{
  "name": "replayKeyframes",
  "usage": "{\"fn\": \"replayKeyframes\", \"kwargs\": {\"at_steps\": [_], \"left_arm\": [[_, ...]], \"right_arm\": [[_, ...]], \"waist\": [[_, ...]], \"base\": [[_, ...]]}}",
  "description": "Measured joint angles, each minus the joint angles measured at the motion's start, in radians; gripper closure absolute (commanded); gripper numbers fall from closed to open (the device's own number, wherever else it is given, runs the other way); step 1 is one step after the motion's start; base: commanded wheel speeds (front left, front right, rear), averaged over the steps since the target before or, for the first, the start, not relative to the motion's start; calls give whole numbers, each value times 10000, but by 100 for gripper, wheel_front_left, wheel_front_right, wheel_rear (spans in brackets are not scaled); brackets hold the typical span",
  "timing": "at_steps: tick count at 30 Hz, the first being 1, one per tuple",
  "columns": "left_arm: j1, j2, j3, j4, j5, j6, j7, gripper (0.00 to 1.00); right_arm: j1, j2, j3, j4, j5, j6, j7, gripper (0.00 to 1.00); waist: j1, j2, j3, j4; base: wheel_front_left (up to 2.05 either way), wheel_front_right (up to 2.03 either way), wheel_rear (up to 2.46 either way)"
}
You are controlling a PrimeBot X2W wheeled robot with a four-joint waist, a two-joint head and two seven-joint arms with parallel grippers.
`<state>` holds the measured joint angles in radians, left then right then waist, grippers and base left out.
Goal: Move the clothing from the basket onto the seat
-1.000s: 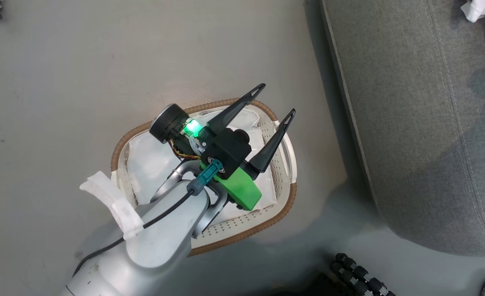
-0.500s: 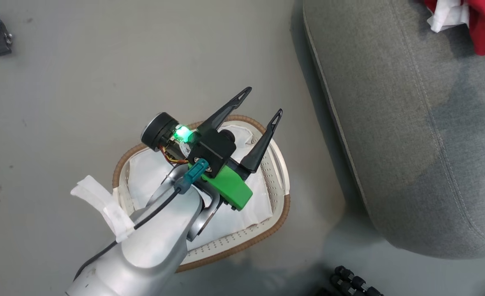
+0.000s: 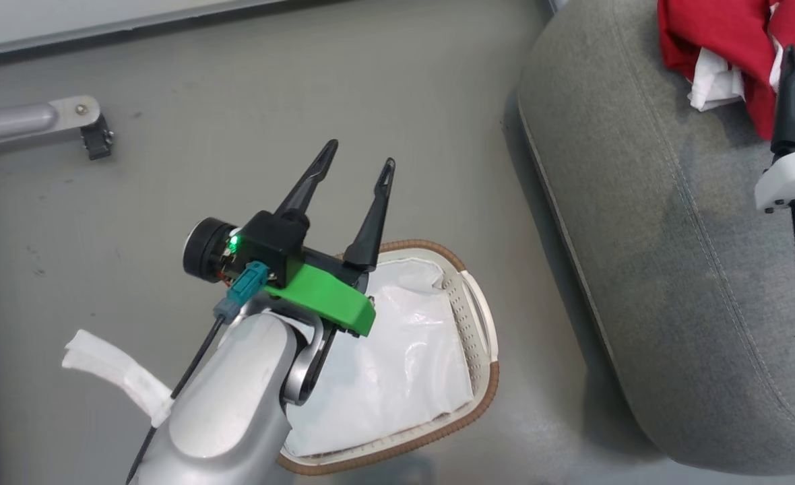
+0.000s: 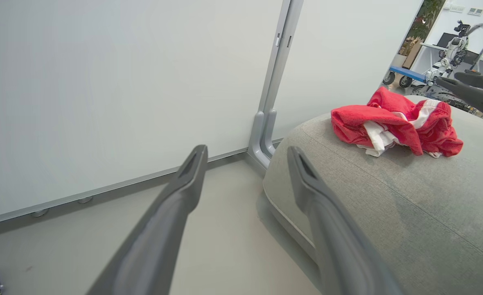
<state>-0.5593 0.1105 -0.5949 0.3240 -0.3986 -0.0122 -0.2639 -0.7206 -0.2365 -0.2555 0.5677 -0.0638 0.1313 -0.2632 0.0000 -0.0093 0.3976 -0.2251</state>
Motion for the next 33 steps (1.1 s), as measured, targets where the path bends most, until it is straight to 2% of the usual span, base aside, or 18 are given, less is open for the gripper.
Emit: {"fn": "replayKeyframes", "kwargs": {"at_steps": [14, 20, 27, 33], "left_arm": [[2512, -35, 3463, -272, 295, 215, -2, 0], [3688, -228, 4725, -288, 426, 134, -2, 0], [4734, -408, 5338, -215, 872, -61, -2, 0], [5268, -531, 5582, -184, 1009, -157, -2, 0]], "right_arm": [[1909, 1513, 951, -1411, 736, 0, -2, 0], [3136, 1871, 1411, -1808, 1168, 0, 0, 0], [4440, 1887, 2339, -2013, 2522, 0, 0, 0], [5061, 1881, 2596, -2148, 2702, 0, 0, 0]], "waist": [[0, 0, -1726, 1036], [-1, 0, -2400, 1289], [-1, 0, -3037, 1447], [0, 0, -3399, 1509]], "base": [[0, 0, 0], [0, 0, 0], [0, 0, 0], [0, 0, 0]]}}
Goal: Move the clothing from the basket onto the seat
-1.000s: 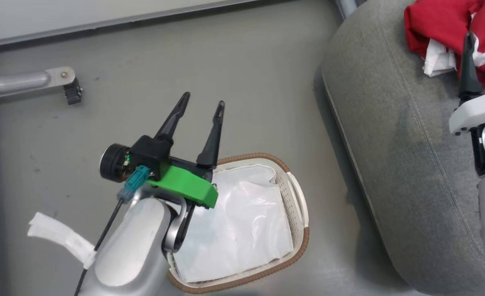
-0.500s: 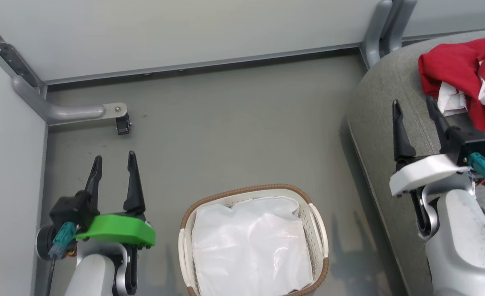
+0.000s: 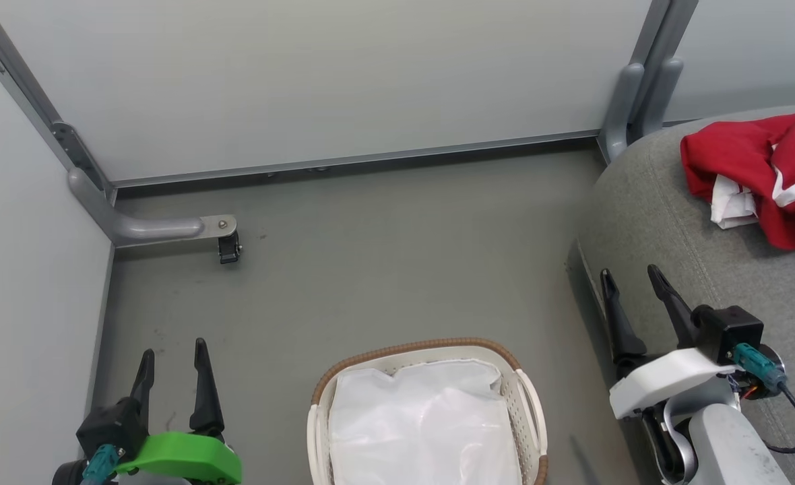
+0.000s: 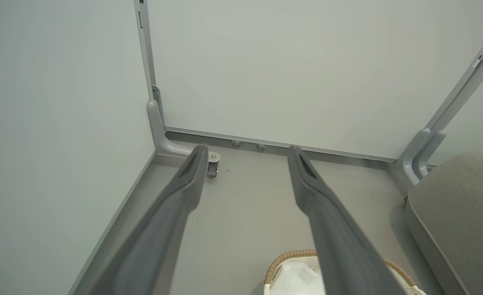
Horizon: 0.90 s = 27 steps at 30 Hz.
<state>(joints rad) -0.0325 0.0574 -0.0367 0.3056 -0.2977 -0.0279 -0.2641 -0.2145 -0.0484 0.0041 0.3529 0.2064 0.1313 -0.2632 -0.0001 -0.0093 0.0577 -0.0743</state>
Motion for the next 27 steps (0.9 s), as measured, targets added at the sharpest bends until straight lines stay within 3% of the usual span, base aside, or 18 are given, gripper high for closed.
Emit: {"fn": "replayKeyframes", "kwargs": {"at_steps": [17, 18, 27], "left_arm": [[84, -65, 21, 94, -151, -117, 0, 0], [84, -71, 8, 142, -174, -117, 2, 100], [113, -132, 48, 648, -727, -130, 221, 100]], "right_arm": [[140, -2, 232, 58, -320, 0, 0, 0], [151, 8, 232, 100, -313, 0, 0, 100], [571, 109, 157, 585, 282, 0, 257, 100]], "waist": [[0, 0, -154, 106], [0, 0, -157, 117], [0, 0, -173, 142]], "base": [[0, 0, 0], [0, 0, 0], [0, 0, 0]]}}
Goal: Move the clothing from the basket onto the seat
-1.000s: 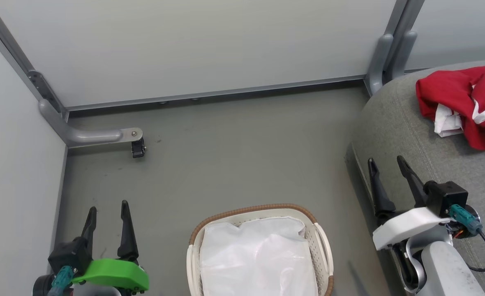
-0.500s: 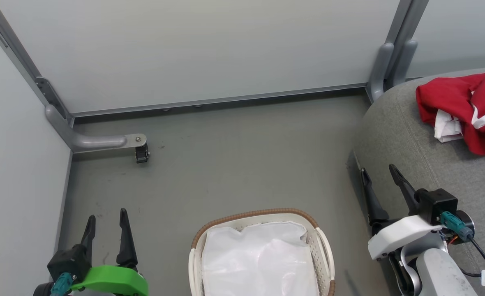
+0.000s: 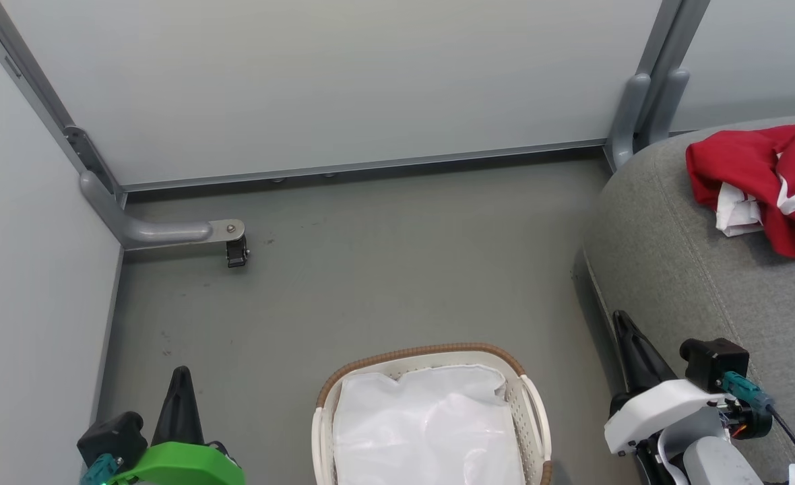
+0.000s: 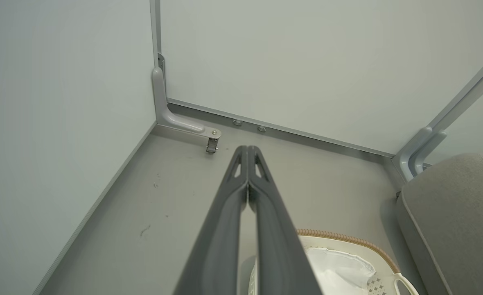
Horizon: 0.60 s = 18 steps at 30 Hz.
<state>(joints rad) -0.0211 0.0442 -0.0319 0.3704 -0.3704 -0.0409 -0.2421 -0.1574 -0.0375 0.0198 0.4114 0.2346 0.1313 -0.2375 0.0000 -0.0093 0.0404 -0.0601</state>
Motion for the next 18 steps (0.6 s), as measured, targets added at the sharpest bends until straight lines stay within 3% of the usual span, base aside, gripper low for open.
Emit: {"fn": "replayKeyframes", "kwargs": {"at_steps": [18], "left_arm": [[-27, -2, 322, -278, -2878, -178, 830, 100]], "right_arm": [[57, -6, -286, -389, 3235, 0, 798, 100]], "waist": [[0, 1, -54, 88]], "base": [[0, 0, 0]]}}
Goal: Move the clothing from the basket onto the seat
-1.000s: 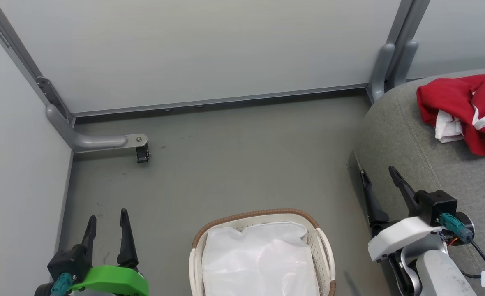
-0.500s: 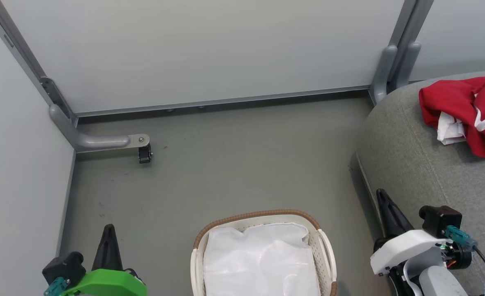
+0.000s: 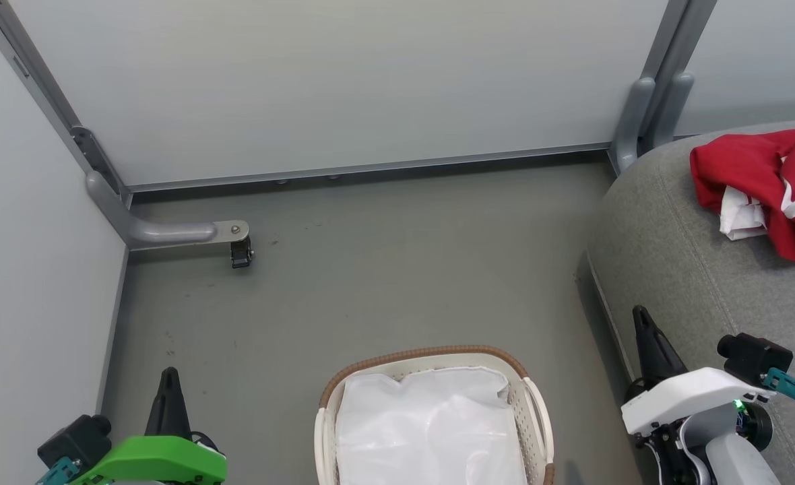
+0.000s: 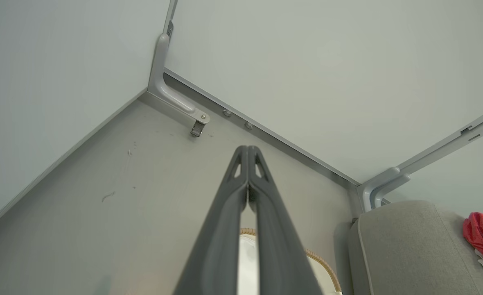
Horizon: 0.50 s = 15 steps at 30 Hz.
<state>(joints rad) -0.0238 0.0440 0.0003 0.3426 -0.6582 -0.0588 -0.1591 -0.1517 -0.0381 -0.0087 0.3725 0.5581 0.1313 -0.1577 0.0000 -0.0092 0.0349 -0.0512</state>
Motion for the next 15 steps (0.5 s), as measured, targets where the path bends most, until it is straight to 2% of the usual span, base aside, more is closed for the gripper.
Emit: {"fn": "replayKeyframes", "kwargs": {"at_steps": [15], "left_arm": [[-99, 2, 242, -198, -1996, -148, 564, 100]], "right_arm": [[113, -10, -211, -263, 2188, 0, 541, 100]], "waist": [[0, 0, -45, 73]], "base": [[0, 0, 0]]}}
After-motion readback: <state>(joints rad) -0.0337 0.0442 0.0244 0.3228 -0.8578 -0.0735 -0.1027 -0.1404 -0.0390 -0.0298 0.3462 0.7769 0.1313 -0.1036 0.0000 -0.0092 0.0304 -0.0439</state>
